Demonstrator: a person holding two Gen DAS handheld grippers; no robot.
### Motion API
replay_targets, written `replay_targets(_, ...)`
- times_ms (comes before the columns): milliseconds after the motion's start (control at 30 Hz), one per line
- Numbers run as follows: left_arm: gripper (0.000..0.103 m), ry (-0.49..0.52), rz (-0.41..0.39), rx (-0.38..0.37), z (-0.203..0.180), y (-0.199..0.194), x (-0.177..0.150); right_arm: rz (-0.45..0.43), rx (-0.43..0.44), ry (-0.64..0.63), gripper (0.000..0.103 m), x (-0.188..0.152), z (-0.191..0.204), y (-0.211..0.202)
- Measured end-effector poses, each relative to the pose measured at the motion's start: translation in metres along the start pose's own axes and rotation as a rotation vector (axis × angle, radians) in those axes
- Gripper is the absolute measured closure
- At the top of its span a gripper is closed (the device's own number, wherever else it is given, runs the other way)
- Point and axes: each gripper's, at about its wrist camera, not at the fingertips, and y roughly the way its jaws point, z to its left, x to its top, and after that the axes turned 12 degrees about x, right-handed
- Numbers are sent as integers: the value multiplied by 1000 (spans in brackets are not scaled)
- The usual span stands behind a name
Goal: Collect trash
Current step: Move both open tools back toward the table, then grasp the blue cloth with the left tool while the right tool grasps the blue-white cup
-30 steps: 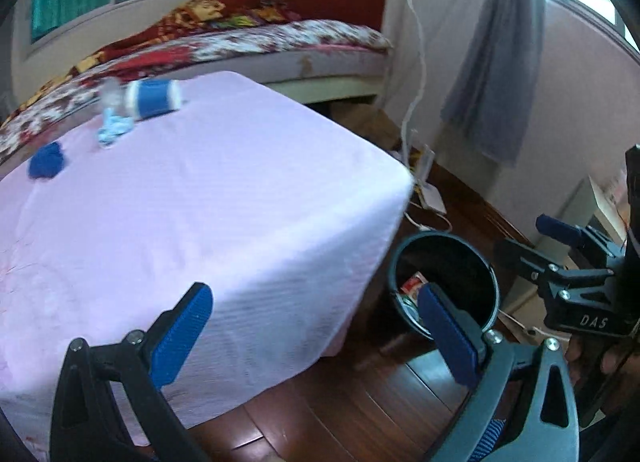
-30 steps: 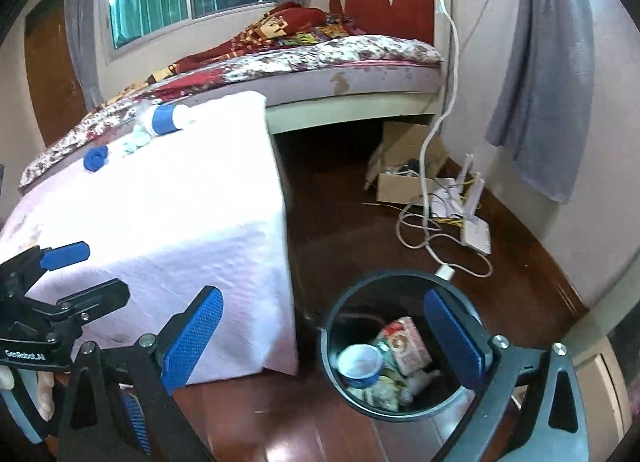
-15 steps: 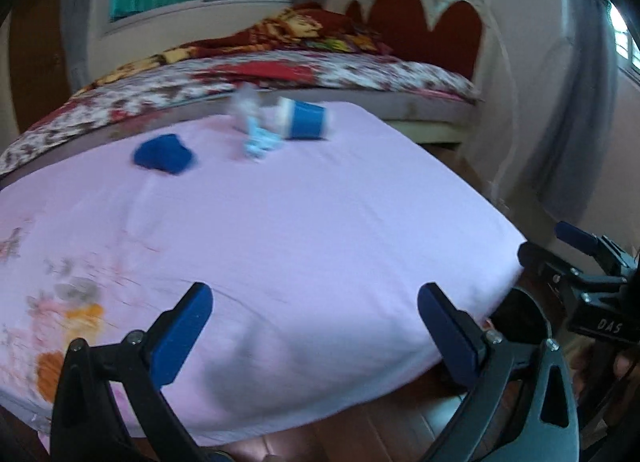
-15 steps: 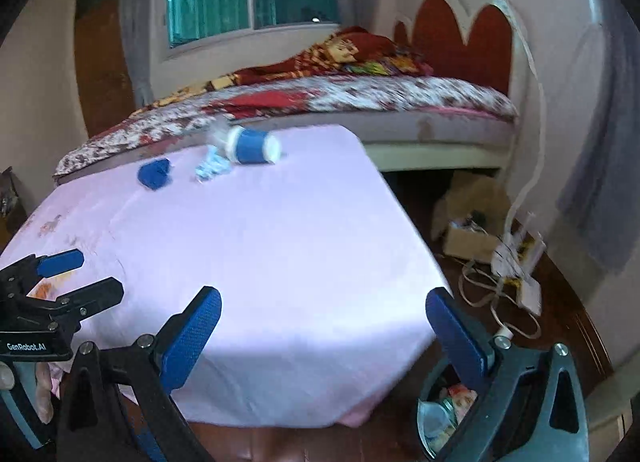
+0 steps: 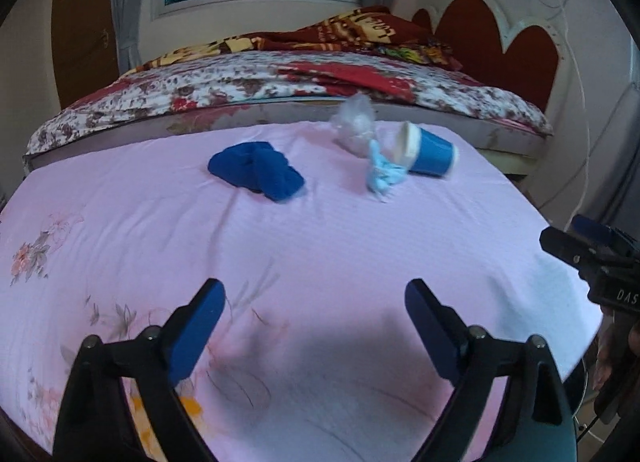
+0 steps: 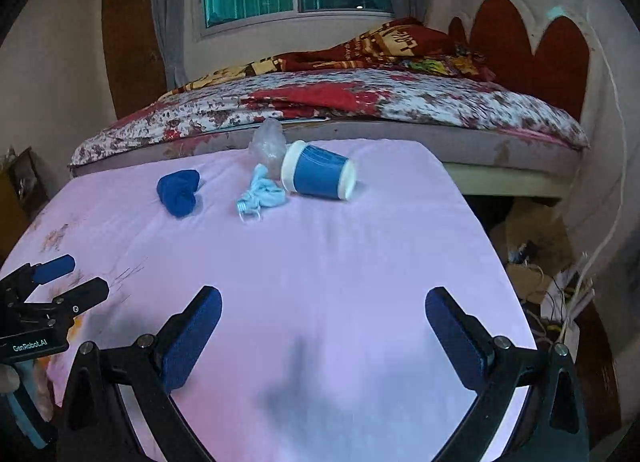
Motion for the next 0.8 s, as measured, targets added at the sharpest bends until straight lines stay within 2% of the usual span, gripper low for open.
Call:
replay_targets(133, 16, -8, 16, 13, 7, 24, 10, 2, -7, -31, 0, 19, 0, 29)
replay_targets(333, 16, 4, 38, 39, 8, 64, 36, 35, -13, -58, 0, 54, -21, 80)
replay_targets(567, 16, 1, 74, 69, 2, 113, 65, 137, -5, -72, 0, 90, -53, 156)
replay_targets(667, 16, -10, 68, 69, 1, 121, 71, 135, 59, -10, 1, 97, -63, 171)
replay_targets(800, 16, -5, 61, 78, -1, 124, 68, 93, 65, 38, 2, 101, -59, 170)
